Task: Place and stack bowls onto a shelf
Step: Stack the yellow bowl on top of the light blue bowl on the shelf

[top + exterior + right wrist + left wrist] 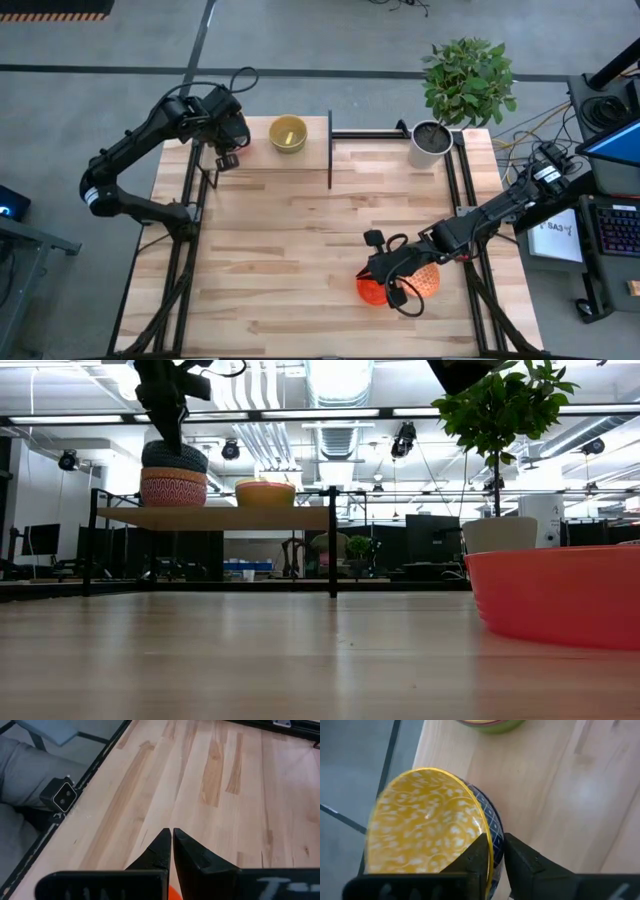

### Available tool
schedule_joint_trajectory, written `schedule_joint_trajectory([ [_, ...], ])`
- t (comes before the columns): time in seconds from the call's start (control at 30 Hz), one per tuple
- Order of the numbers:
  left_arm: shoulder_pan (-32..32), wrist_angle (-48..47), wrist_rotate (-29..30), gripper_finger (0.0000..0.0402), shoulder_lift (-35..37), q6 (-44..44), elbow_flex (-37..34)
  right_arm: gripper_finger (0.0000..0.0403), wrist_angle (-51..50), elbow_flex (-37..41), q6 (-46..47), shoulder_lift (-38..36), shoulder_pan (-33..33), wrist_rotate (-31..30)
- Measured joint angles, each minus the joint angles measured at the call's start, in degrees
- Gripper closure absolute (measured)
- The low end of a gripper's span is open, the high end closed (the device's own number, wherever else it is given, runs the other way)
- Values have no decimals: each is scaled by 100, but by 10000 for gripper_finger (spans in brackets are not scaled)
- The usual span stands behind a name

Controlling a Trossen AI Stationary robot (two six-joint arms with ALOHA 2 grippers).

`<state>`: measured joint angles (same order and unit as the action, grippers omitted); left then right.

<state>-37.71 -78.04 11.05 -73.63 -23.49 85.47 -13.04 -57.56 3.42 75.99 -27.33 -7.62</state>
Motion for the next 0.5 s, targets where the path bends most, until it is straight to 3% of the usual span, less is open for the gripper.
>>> schedule_joint_trajectory([
  [0.27,1,18,65,296,65,-109,0,394,7,0,109,-2,0,-29],
  [0.5,26,108,18,264,283,-72,271,394,48,-2,256,-1,0,-724],
])
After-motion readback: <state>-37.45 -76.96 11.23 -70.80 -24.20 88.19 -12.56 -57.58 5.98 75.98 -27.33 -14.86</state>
